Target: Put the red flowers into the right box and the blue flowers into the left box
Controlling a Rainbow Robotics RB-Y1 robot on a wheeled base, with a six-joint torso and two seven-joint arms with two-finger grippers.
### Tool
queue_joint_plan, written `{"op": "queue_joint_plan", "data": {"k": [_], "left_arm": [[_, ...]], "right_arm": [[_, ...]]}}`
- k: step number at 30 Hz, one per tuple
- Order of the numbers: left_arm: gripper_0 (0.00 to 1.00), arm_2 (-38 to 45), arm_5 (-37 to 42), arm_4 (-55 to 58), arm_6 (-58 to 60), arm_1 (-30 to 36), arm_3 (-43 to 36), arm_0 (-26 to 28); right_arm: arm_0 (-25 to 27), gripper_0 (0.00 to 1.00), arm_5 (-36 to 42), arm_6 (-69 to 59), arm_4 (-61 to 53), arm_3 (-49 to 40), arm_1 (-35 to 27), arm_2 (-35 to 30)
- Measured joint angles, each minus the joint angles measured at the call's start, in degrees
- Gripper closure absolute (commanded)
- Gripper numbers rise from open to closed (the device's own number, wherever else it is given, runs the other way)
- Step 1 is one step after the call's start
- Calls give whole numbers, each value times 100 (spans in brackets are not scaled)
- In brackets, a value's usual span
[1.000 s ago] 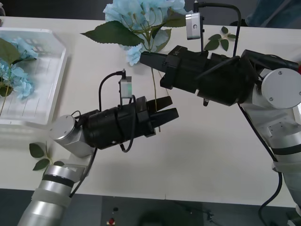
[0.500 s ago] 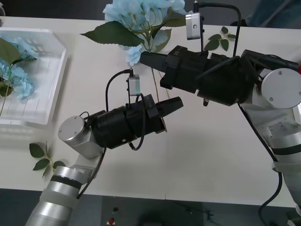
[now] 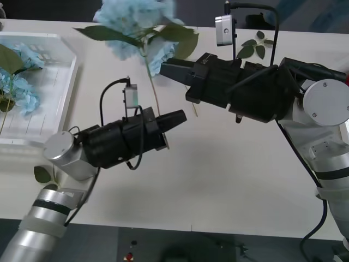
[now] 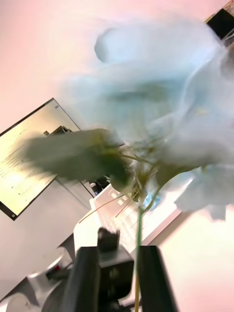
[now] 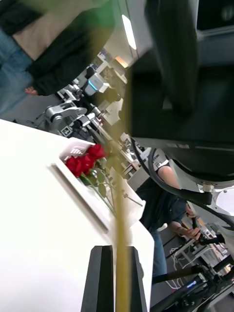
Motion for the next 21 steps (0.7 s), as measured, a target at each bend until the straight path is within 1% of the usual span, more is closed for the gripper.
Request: {"op": "queue_joint_plan", "data": {"k": [4,7,12,16,18,19,21], "left_arm": [[100,138,157,356,0,499,0,0],[100,487,420,378,0,626,1,0],[100,1635,799,-208,0,537,1,-22],[100,2668,1418,-1029,45,566,2,-346],[100,3056,1712,-1446,357,682,2,-616],[100,3193,1873,-1665,736,760,2,-757],[100,3404,2258,-2177,1864,958,3,-1089]], "right_arm": [[0,0,-79,-2,0,0,-2,-6],[0,0,-107,-4,-1,0,-11,-56],[0,0,-108,-52,-3,0,-124,-346],[0,0,-109,-574,9,0,-561,-584],[0,0,-110,-930,146,2,-840,-678],[0,0,-111,-1074,223,14,-986,-712],[-2,0,-108,-1278,336,102,-1357,-742]]}}
